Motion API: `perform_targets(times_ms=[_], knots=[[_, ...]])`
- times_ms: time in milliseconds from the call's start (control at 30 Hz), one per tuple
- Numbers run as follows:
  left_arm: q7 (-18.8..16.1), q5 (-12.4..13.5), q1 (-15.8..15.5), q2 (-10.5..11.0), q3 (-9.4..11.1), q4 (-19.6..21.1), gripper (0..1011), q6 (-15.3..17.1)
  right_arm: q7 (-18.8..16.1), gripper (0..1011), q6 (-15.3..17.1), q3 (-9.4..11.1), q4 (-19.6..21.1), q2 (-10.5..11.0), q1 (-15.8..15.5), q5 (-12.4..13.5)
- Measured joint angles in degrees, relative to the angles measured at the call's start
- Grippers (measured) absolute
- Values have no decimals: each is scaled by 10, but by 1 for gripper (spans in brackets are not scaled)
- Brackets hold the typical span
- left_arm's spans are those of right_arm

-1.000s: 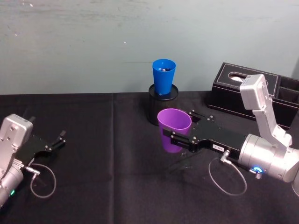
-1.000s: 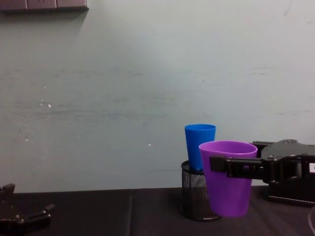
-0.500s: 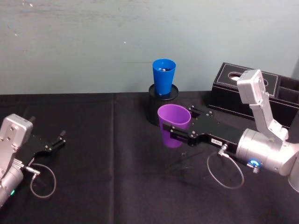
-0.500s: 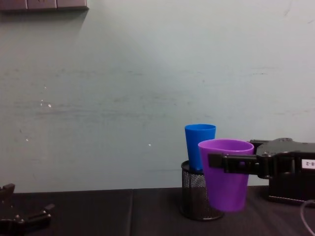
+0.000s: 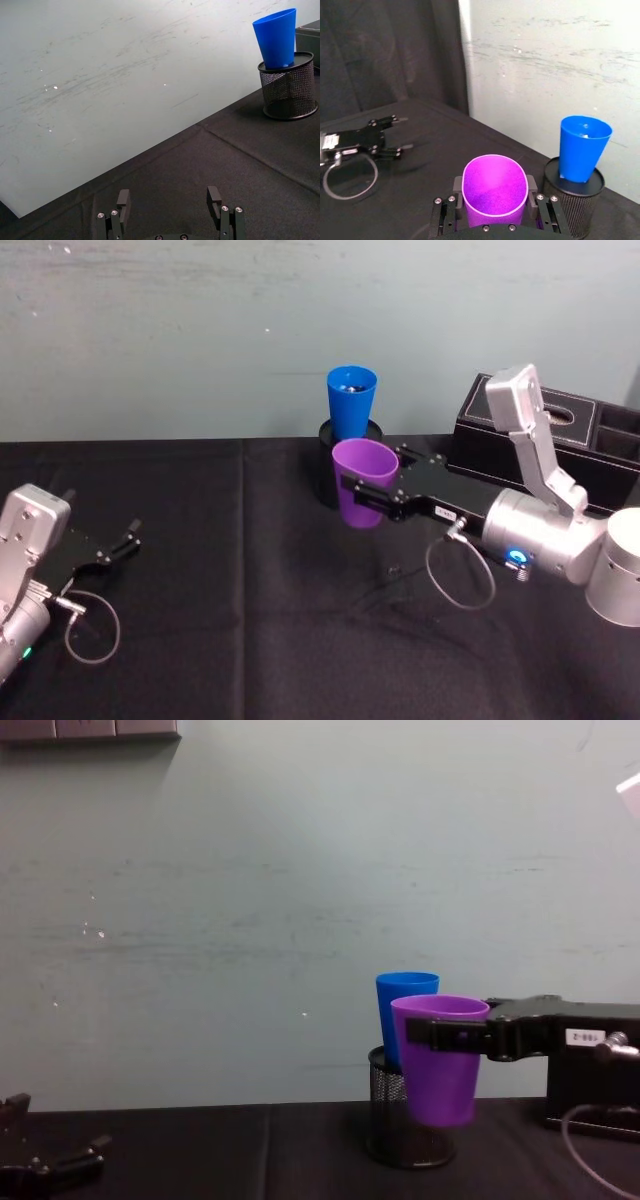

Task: Pick up one cup with a gripper and tap it against the other cup.

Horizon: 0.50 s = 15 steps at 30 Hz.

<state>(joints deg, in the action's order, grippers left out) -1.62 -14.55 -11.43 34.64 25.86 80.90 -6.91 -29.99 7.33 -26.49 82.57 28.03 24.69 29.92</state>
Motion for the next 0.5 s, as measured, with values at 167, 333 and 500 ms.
perform_targets(times_ms=[167,333,500], knots=[[0,0,0,0,0,0,1000,0,8,713,-9,-2,-37,-20,21,-7],[0,0,0,0,0,0,1000,0,17,715,-17,-2,-69,-38,38,-17],[0,0,0,0,0,0,1000,0,30,715,-22,2,-106,-58,54,-29]])
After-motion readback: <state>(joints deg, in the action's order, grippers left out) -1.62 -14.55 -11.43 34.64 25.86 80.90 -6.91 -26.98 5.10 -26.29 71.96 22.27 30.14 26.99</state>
